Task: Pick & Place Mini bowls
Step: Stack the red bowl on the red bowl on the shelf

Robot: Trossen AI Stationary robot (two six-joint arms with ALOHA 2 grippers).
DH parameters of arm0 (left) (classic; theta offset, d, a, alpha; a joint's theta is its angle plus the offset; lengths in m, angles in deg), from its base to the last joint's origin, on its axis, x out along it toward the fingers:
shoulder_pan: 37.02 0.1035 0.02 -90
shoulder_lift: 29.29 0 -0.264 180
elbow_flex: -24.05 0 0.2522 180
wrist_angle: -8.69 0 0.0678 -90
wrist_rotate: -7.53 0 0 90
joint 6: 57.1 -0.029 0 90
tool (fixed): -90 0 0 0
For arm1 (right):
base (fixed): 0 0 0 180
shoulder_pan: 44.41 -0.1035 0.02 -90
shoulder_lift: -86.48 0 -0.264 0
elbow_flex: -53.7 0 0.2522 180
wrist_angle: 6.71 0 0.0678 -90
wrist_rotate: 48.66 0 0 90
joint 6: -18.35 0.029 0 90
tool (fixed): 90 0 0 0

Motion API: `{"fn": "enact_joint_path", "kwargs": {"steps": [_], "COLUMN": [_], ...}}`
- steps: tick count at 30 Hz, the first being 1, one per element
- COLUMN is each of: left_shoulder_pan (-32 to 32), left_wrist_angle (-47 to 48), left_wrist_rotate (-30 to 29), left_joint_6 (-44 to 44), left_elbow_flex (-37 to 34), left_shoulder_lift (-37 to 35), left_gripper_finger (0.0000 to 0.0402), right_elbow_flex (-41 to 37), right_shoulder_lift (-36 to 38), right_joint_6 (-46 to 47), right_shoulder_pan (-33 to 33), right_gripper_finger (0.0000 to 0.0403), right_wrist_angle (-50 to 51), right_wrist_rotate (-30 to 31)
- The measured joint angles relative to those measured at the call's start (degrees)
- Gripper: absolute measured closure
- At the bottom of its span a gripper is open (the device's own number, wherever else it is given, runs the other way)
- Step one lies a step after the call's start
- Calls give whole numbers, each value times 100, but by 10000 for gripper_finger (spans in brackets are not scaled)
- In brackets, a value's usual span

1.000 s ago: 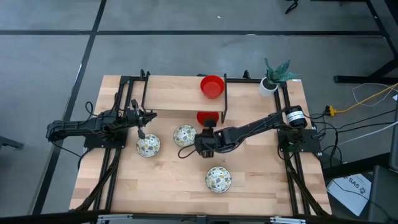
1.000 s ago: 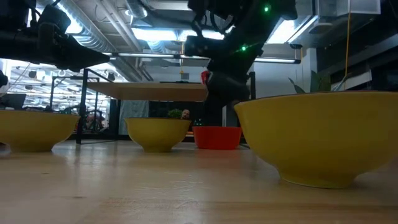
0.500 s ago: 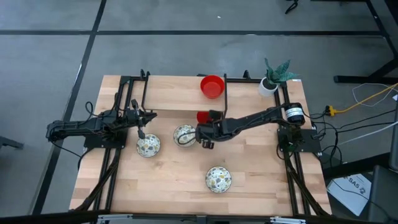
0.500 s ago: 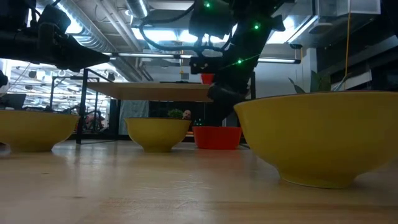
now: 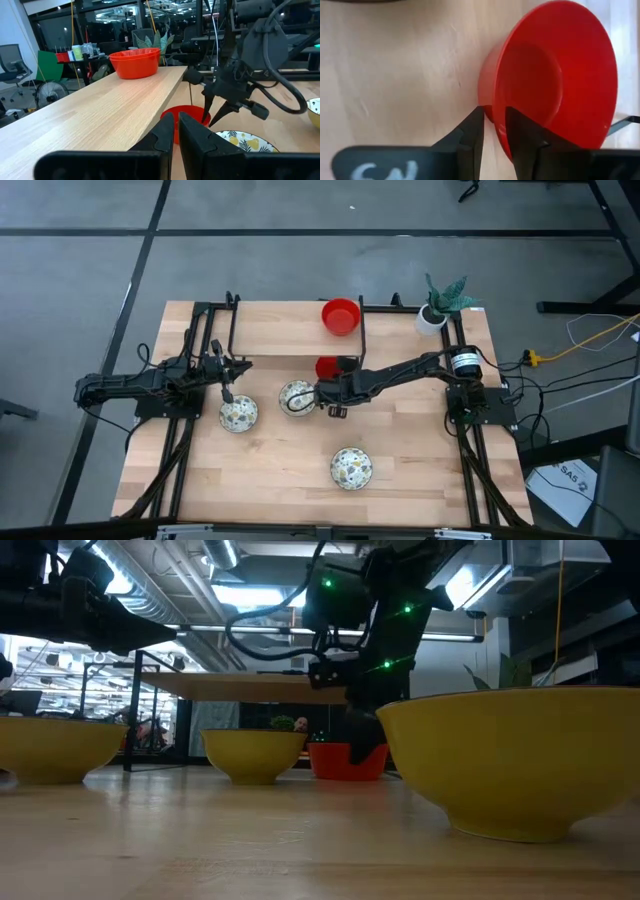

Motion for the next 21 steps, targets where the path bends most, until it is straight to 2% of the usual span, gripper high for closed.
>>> {"fn": "enact_joint_path", "kwargs": {"steps": [5,10,21], "left_shoulder_pan": [0,0,0], "left_wrist_angle": [0,0,0], "left_wrist_rotate": [1,0,2], "left_joint_6": [0,0,0], "left_elbow_flex": [0,1,2], "left_shoulder_lift": [-2,0,0], "left_gripper_finger": [382,382,382], "right_elbow_flex": [0,0,41], "right_shoulder_lift": [-17,-17,4], "right_joint_6": [-46,-144,124], "right_shoulder_pan": [0,-2,-76], "right_gripper_finger": [334,390,395], "right_wrist_angle": [-4,12,15], "right_wrist_rotate": [48,-29,-682]}}
